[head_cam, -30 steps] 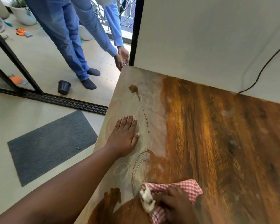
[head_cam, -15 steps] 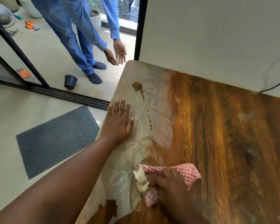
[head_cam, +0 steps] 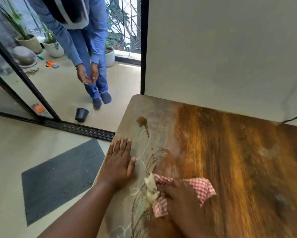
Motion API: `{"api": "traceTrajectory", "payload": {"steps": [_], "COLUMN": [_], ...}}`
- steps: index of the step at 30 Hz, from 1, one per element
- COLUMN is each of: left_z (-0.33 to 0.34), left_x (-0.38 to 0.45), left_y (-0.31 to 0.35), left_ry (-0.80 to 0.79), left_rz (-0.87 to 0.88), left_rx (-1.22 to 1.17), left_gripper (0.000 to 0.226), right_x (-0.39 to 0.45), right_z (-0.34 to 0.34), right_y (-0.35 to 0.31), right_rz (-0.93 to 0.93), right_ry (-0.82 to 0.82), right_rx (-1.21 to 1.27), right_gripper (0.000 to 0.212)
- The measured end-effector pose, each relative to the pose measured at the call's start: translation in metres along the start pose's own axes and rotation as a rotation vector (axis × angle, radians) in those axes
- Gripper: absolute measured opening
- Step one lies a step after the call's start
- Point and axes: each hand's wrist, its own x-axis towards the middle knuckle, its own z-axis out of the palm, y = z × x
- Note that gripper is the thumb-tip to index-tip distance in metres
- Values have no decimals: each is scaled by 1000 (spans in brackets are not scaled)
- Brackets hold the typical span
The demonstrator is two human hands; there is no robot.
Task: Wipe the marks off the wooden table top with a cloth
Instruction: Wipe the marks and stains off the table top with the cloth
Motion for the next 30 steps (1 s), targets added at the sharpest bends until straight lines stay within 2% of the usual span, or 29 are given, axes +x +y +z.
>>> {"api": "traceTrajectory", "payload": {"steps": [3, 7, 9, 11, 13, 16, 20, 24, 27, 30], "left_z": [2, 3, 3, 3, 3, 3, 6, 8, 9, 8], "left_x": [0, 0, 0, 1, 1, 0, 1, 3, 6, 5], "left_y": [0, -1, -1, -2, -2, -3, -4, -7, -8, -7], "left_ry": [17, 24, 34, 36, 29, 3, -29, -37, -44, -56], "left_rz": [3, -3, -2, -7, -9, -16, -26, -26, -32, -25], "left_rx": [16, 28, 10, -1, 4, -5, -15, -19, -15, -5], "left_gripper": [71, 69, 70, 71, 70, 74, 73, 72, 74, 76], "right_x": [2, 95, 135, 141, 115, 72, 127, 227, 239, 194], "right_z": [-19, -25, -23, -10, 2, -12, -43, -44, -22, -7], "right_y": [34, 42, 26, 9, 5, 33, 73, 63, 40, 37], "right_rz": [58, 194, 206, 145, -13, -129, 103, 242, 154, -11], "right_ry": [13, 132, 130, 80, -11, -133, 26, 117, 119, 32], "right_rx": [-55, -167, -115, -53, -12, -12, -70, -98, -74, -33], "right_gripper": [38, 39, 37, 34, 38, 47, 42, 40, 39, 40]}}
